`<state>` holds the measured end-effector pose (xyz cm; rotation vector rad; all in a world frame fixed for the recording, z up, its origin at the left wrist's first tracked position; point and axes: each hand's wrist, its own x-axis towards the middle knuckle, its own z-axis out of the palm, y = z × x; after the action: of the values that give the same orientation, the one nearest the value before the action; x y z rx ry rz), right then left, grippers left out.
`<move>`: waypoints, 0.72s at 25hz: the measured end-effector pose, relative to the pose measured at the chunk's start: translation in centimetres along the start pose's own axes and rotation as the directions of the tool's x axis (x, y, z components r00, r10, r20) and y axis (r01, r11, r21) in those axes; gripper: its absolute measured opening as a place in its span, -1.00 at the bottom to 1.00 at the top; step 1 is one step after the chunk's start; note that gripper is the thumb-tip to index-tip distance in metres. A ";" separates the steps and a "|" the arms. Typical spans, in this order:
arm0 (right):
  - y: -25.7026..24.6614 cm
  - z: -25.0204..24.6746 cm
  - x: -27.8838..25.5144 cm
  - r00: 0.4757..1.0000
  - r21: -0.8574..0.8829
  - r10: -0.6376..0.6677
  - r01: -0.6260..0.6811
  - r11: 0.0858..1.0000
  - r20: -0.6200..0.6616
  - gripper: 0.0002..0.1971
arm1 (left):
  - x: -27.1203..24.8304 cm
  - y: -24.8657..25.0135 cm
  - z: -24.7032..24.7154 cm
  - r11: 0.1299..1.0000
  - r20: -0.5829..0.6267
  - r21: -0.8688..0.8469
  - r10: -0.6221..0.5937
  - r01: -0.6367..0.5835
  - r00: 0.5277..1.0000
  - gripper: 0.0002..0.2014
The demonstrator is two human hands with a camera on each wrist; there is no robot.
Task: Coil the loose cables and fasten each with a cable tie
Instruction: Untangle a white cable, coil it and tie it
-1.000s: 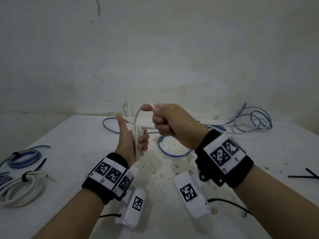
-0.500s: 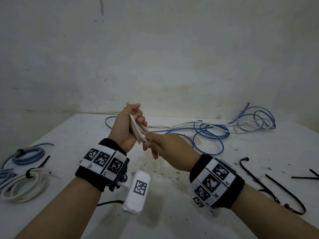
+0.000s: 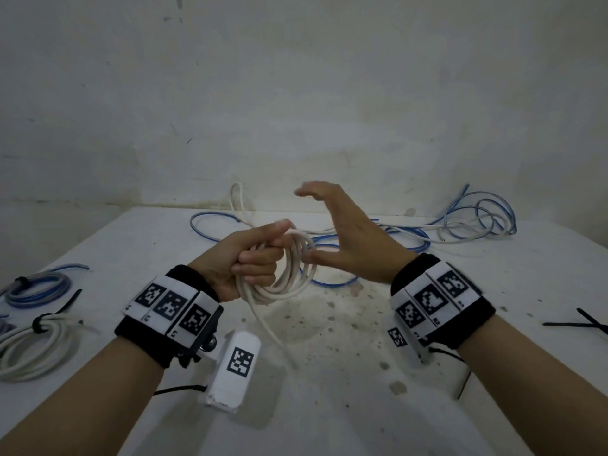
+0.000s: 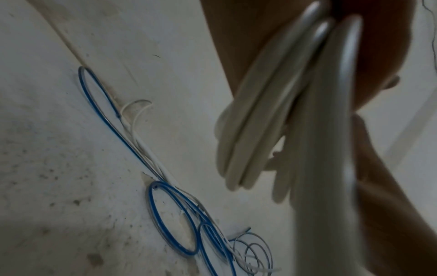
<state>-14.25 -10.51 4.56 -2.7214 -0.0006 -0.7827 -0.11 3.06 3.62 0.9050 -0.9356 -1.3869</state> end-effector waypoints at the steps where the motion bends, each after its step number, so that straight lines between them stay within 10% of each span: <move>1: -0.2 0.4 0.2 0.995 -0.031 -0.091 0.092 0.995 0.031 -0.37 | 0.0 -0.2 0.3 0.999 0.030 0.035 -0.034 0.032 0.999 -0.62; 8: -1.6 3.7 0.5 0.992 0.047 0.023 -0.029 0.998 0.127 -0.90 | 0.3 -0.7 1.6 0.959 -0.170 0.213 -0.153 0.188 0.973 -0.48; 12: -1.6 4.4 0.9 0.945 0.163 0.307 -0.323 0.932 0.114 -0.81 | 1.5 -0.8 2.2 0.896 -0.369 0.395 -0.048 0.203 0.928 -0.50; 18: -2.1 3.2 1.1 0.975 -0.372 0.185 -0.129 0.919 0.121 -0.81 | 1.8 -0.9 0.6 0.903 -0.217 0.408 -0.049 0.136 0.975 -0.38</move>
<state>-11.83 -7.67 3.17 -3.0725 0.3598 -0.5697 -1.03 1.28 2.97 1.4071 -1.0651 -1.1599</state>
